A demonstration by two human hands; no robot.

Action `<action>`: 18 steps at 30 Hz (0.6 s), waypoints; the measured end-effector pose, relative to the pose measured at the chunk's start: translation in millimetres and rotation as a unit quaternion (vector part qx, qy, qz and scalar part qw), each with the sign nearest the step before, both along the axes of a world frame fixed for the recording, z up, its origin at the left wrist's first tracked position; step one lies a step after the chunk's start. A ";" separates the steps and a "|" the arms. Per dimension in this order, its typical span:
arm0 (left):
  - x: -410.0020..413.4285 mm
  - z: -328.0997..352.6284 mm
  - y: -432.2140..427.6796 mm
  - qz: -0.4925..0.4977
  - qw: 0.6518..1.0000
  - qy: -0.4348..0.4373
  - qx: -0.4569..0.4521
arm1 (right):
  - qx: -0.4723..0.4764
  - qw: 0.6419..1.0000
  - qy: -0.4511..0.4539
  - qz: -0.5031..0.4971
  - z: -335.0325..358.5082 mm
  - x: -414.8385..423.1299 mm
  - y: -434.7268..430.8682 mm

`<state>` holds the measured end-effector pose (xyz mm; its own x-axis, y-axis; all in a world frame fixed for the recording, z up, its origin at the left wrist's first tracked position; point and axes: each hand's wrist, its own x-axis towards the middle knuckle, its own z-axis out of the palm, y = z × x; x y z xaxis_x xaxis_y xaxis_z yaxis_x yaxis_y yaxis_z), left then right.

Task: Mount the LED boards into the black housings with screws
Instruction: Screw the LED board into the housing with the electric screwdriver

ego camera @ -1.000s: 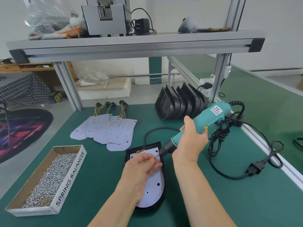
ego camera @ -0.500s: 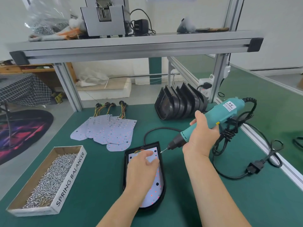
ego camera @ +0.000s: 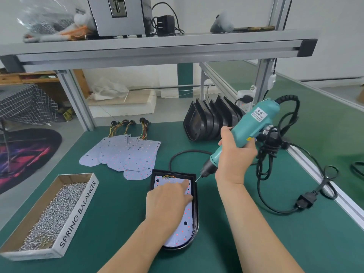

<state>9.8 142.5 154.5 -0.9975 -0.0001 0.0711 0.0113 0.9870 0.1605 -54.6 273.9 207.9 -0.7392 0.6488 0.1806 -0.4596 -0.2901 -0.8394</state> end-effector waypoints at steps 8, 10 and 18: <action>-3.9 -2.9 -5.4 0.018 0.997 -0.001 0.077 | 0.032 0.998 0.003 0.052 -14.3 3.2 -21.1; -4.4 -2.5 -6.1 0.020 0.996 0.001 0.088 | 0.040 0.997 0.005 0.058 -15.0 3.8 -23.5; -4.5 -4.2 0.6 0.013 0.998 0.016 0.052 | 0.072 0.995 0.017 0.061 -15.6 4.2 -26.8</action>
